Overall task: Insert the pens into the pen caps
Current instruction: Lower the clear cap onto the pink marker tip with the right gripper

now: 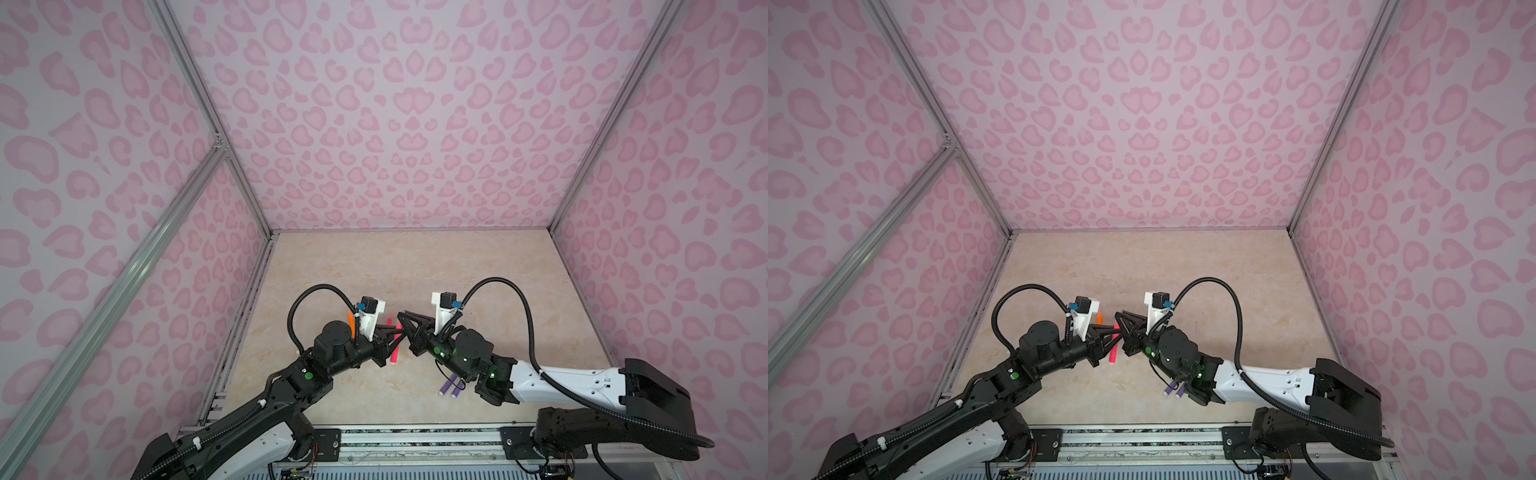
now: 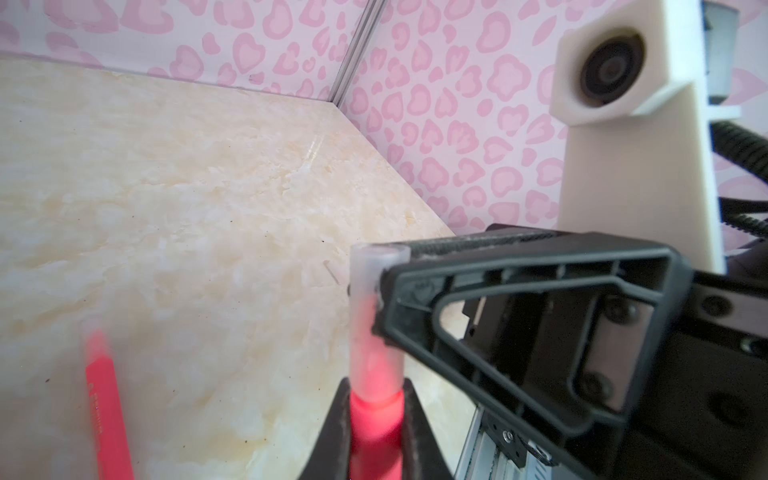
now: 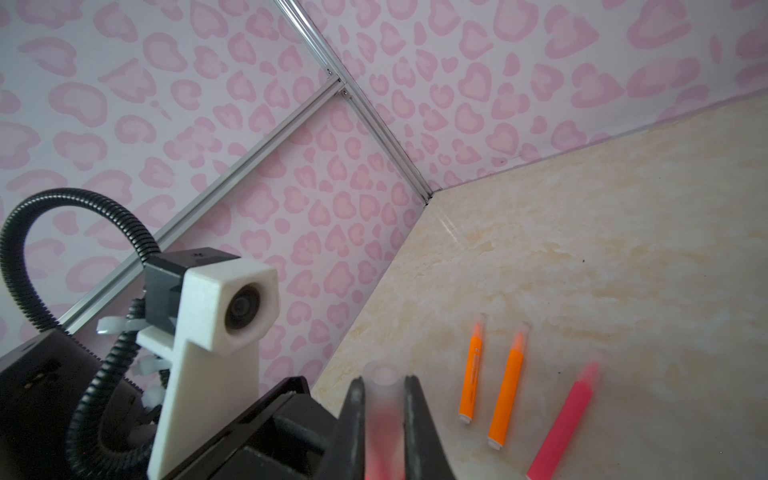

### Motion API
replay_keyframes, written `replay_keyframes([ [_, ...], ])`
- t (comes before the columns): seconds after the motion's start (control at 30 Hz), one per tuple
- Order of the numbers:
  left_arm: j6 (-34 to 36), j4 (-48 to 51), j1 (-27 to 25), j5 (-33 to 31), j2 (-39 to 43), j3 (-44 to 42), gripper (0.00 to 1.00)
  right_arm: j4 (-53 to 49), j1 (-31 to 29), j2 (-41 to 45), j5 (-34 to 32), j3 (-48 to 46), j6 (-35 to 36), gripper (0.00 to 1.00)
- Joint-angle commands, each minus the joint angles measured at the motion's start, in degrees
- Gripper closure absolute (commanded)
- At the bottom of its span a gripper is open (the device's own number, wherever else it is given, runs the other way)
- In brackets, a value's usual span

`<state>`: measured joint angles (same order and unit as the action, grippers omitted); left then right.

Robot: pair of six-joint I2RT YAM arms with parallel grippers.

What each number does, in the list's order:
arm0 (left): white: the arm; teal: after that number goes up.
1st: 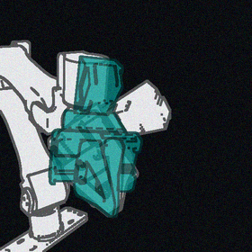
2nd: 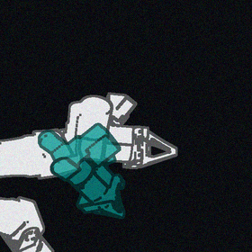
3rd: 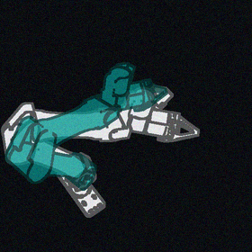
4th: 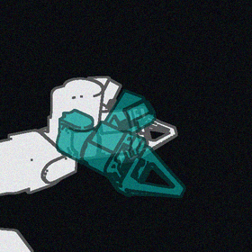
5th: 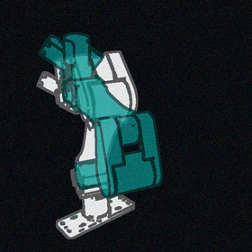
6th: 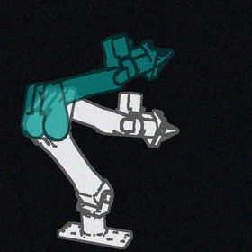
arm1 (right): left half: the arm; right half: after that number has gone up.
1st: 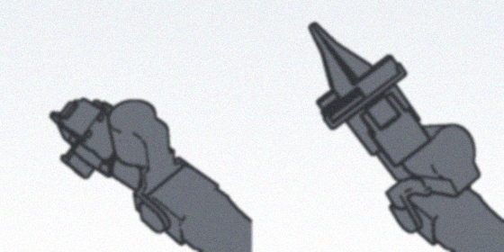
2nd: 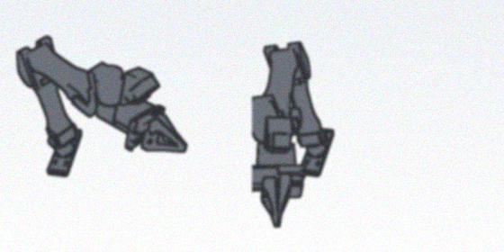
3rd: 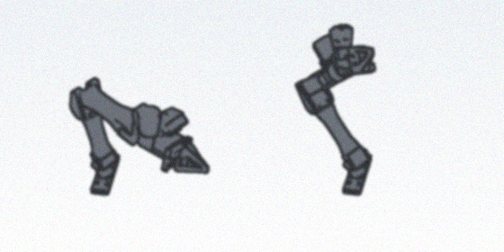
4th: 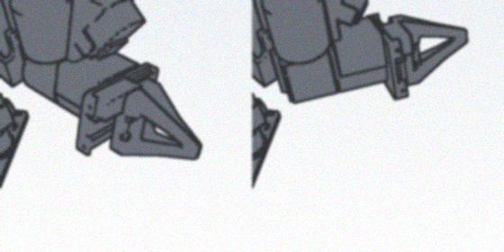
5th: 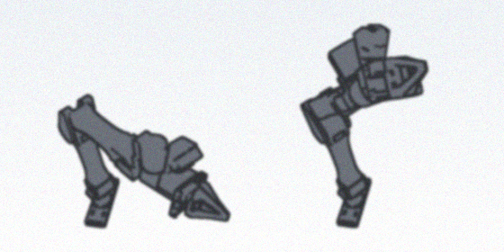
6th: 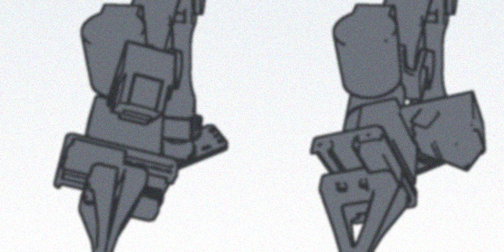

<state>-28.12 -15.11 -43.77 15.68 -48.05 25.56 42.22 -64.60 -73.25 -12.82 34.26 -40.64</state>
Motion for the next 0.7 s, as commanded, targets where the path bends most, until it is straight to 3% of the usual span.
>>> replay_keyframes([
  [0.0, 0.2, -5.7, 0.3, -2.6, 1.2, -0.4, 0.97, 0.5, -0.7, 0.7, -1.7, -0.9, 2.3, 1.0],
  [0.13, 0.6, -5.1, 0.3, -2.0, 0.8, 0.1, 0.97, 0.3, -0.8, 1.1, -2.3, -1.1, 2.5, 0.93],
  [0.33, 1.0, -5.0, 0.3, -1.7, 0.4, 0.2, 0.97, -4.2, -0.8, 1.8, -2.8, 1.8, 4.2, 0.46],
  [0.4, 1.1, -4.8, 0.3, -1.4, 0.3, 0.4, 0.97, -6.8, -0.7, 2.1, -4.7, 3.3, 4.5, 0.38],
  [0.57, 1.7, -3.6, 0.2, -2.2, 0.5, 0.9, 0.97, -12.3, 1.0, 2.0, -4.4, 7.4, 5.3, 0.34],
  [0.67, 1.9, -2.4, 0.2, -3.8, -0.1, 1.3, 0.97, -20.0, 2.5, 1.0, -4.5, 11.8, 3.4, 0.42],
])
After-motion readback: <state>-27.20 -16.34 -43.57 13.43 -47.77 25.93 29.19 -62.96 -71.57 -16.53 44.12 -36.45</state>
